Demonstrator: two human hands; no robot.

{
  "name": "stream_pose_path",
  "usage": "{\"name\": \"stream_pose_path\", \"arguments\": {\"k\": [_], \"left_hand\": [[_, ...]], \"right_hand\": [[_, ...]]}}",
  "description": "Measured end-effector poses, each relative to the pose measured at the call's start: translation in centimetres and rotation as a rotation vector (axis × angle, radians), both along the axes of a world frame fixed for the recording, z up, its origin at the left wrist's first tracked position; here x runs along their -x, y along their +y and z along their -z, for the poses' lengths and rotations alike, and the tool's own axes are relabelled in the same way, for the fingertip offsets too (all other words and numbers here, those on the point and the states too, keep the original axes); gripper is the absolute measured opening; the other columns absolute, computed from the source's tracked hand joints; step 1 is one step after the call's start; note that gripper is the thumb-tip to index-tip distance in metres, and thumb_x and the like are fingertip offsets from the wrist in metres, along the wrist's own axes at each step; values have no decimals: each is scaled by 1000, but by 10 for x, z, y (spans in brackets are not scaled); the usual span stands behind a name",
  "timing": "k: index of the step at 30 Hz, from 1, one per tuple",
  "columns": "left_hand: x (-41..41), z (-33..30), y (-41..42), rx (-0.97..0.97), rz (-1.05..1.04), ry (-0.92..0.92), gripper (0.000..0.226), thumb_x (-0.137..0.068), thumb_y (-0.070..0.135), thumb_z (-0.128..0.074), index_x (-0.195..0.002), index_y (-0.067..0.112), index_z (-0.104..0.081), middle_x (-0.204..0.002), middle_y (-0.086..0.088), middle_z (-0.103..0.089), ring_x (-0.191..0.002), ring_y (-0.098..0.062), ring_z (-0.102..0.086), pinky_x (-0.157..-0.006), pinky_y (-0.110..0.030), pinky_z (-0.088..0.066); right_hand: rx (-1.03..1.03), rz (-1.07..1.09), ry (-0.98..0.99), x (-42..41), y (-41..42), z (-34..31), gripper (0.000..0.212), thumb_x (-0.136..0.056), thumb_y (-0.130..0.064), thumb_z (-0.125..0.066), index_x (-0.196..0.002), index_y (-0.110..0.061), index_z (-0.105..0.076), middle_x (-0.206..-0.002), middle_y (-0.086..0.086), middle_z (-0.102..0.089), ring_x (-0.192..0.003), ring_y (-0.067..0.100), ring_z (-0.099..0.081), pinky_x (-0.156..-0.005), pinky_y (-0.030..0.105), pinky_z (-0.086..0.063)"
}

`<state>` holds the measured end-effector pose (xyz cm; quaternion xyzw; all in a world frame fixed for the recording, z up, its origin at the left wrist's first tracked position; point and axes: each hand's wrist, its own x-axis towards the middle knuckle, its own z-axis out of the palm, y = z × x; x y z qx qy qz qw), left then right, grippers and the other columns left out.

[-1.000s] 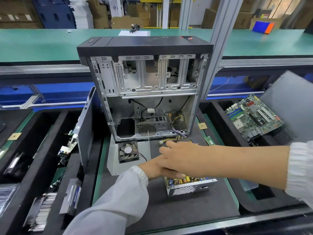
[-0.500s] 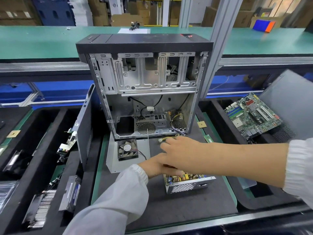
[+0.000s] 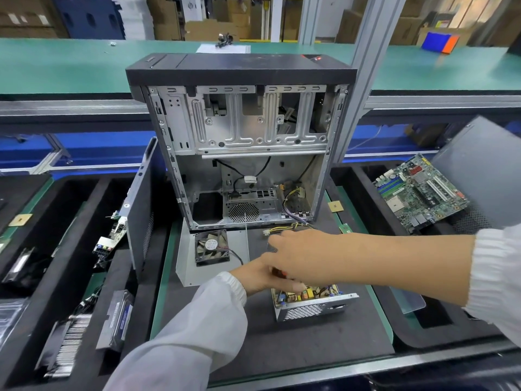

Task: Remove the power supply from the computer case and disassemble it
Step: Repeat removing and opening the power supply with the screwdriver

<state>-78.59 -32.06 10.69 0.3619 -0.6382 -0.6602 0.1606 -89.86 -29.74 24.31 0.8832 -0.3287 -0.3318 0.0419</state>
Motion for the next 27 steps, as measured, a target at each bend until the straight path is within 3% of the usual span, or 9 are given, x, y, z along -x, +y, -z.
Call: {"name": "stream_pose_path", "arguments": {"k": [2, 4, 7, 9, 13, 18, 21, 24, 27], "left_hand": [[-4, 0, -1, 49, 29, -38, 33, -78, 3, -77, -104, 20, -68, -89, 28, -64, -80, 24, -55, -74, 2, -41], [-8, -3, 0, 24, 25, -30, 35, -79, 5, -77, -90, 36, -67, -88, 25, -68, -83, 18, -58, -76, -1, -44], [-4, -11, 4, 5, 12, 6, 30, -82, 3, -74, -92, 31, -69, -91, 15, -68, -88, 10, -61, -84, -12, -49], [-1, -16, 7, 26, 79, 34, 19, -87, 7, -70, -94, 24, -70, -94, 17, -69, -90, 6, -61, -85, -14, -48], [-2, -11, 3, 70, 112, 54, 21, -87, 5, -70, -94, 24, -72, -87, 18, -68, -81, -2, -56, -81, -19, -46], [-2, -1, 0, -13, 22, 64, 42, -74, 17, -78, -109, -1, -64, -102, -12, -61, -98, -18, -54, -96, -32, -47], [0, -2, 3, -45, 24, 60, 26, -73, 15, -77, -99, 16, -74, -97, 0, -70, -97, -13, -61, -97, -34, -48], [1, -7, 2, 30, 68, 57, 21, -80, 15, -73, -98, 5, -70, -91, -8, -62, -91, -18, -54, -89, -34, -43], [1, -8, 1, 57, 75, 71, 17, -83, 9, -73, -93, 24, -74, -89, 3, -63, -87, -12, -53, -85, -27, -44]], "right_hand": [[59, -197, -76, 4, 1, 3, 32, -91, -20, -57, -122, -19, -51, -125, 6, -42, -112, 26, -39, -75, 32, -29], [43, -280, -144, 7, 3, 7, 31, -90, -24, -59, -120, -21, -50, -125, 4, -42, -110, 25, -37, -75, 30, -25], [-58, 48, -182, 7, -2, 2, 55, -84, -38, -68, -126, -18, -38, -115, 6, -40, -99, 28, -50, -70, 34, -39], [28, 201, -148, 5, -4, -4, 47, -91, -46, -56, -124, -16, -40, -106, 8, -47, -95, 31, -59, -64, 35, -42], [89, 100, 30, 2, -4, -2, 27, -100, -22, -44, -124, -14, -55, -116, 13, -59, -104, 32, -60, -66, 36, -42], [-51, 89, -94, 10, -1, -4, 49, -88, -13, -61, -131, -16, -39, -124, 13, -39, -110, 28, -42, -71, 36, -40], [-93, 101, -156, 15, -1, -3, 52, -85, -30, -67, -127, -22, -39, -118, 8, -34, -106, 27, -42, -69, 35, -40], [18, 314, -195, 12, 1, -3, 57, -87, -59, -53, -121, -14, -42, -108, 10, -48, -98, 31, -57, -65, 35, -39], [183, 238, -109, 9, 4, 1, 41, -100, -42, -36, -117, -9, -53, -110, 12, -60, -101, 33, -61, -64, 36, -39]]}}
